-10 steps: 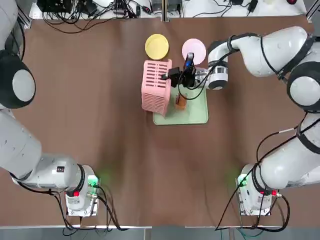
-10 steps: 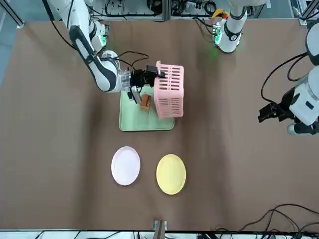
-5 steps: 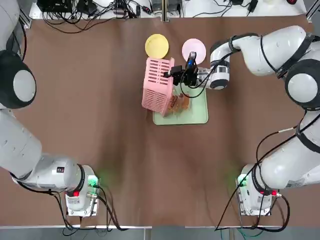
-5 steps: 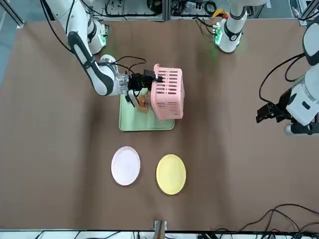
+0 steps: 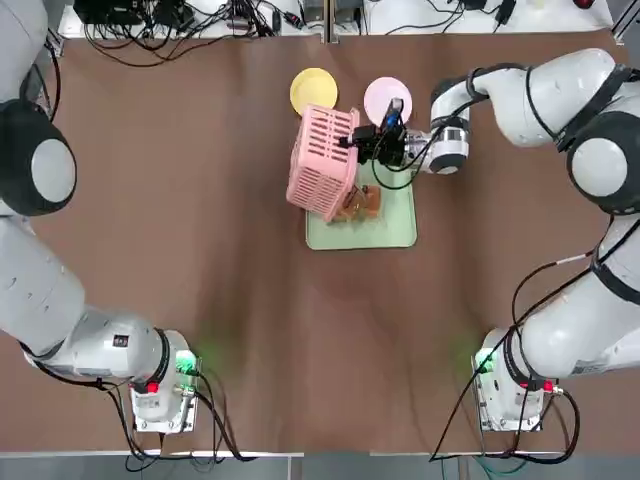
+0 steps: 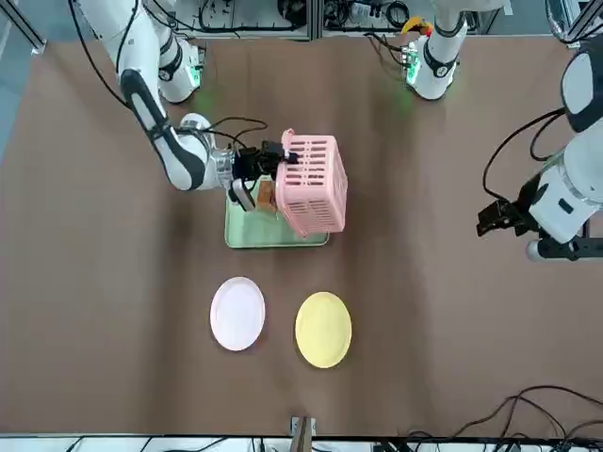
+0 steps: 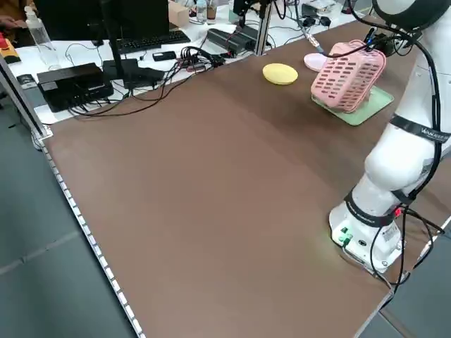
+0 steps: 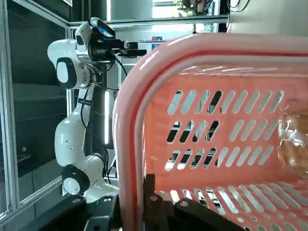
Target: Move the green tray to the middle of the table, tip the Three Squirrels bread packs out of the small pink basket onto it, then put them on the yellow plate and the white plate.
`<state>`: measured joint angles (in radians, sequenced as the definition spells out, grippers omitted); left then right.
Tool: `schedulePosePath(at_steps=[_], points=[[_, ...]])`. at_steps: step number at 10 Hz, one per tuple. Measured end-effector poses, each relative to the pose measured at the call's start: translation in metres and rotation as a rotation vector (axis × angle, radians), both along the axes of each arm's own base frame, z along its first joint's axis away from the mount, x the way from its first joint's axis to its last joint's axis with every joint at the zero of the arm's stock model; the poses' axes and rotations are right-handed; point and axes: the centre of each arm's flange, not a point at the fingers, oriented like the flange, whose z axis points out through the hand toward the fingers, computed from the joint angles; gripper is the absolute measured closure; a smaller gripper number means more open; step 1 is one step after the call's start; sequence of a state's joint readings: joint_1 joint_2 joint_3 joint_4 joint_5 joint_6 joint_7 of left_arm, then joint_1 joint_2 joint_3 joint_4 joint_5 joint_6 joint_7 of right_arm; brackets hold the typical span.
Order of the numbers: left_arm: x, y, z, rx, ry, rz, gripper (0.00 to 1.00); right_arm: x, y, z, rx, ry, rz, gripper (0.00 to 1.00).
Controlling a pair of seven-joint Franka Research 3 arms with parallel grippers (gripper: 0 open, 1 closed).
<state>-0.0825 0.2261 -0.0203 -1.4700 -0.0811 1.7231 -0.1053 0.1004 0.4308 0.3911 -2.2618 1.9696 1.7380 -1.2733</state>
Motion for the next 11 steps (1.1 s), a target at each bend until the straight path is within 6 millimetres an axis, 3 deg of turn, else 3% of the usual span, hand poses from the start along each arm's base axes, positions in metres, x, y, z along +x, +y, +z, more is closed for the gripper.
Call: schedulePosePath(at_steps=[2,4,11], points=[[0.0,-0.003,0.0,0.0,0.0,-0.005,0.0,0.006,-0.021,-0.005,0.012,-0.012,0.016,0.93],[0.0,-0.003,0.0,0.004,-0.001,-0.006,0.0,0.004,-0.024,-0.007,0.019,-0.021,0.033,0.93],[-0.001,-0.008,0.0,0.038,-0.005,-0.023,0.0,0.005,-0.07,-0.019,0.029,-0.073,0.108,0.93]])
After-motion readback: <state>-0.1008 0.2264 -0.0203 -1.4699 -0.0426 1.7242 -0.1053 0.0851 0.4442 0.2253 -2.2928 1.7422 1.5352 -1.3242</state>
